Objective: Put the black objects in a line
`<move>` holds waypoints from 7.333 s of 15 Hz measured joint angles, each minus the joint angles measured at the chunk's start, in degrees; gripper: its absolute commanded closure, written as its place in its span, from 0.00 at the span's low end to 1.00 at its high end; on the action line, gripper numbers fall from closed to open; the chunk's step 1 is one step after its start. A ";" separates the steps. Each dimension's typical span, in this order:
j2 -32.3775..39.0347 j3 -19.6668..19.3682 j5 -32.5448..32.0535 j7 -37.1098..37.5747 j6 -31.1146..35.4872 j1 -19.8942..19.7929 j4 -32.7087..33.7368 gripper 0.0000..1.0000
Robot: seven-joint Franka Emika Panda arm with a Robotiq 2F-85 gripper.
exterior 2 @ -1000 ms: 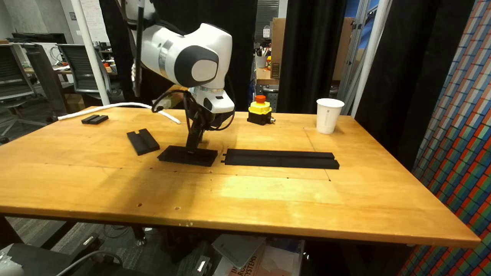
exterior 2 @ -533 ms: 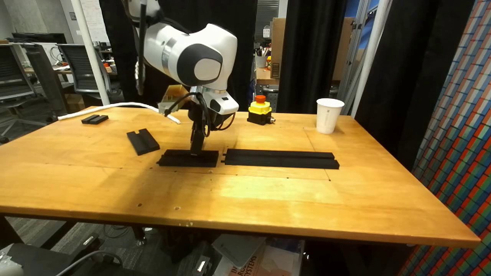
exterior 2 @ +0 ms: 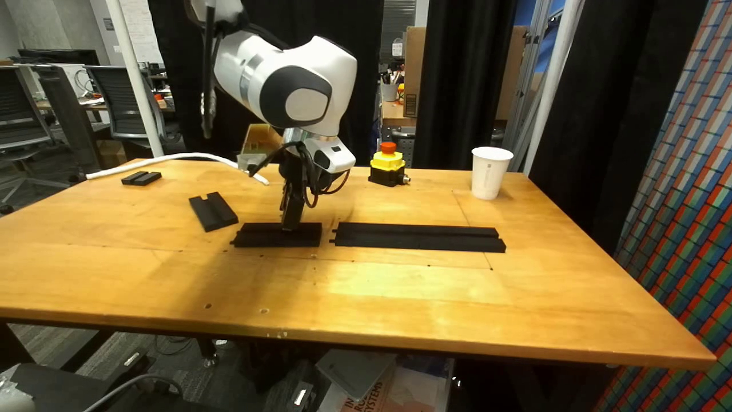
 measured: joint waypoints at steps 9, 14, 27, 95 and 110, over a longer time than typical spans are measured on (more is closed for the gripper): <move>0.10 -2.19 0.70 -0.39 -0.04 -0.02 0.52 0.00; 0.17 -2.87 0.70 -0.39 -0.22 -0.02 1.29 0.00; 0.69 -4.90 0.70 2.64 0.04 -0.02 2.01 0.00; -0.80 -7.14 -0.76 1.17 5.63 -1.20 1.88 0.00; -8.42 2.62 -5.93 39.69 -0.17 12.49 2.71 0.00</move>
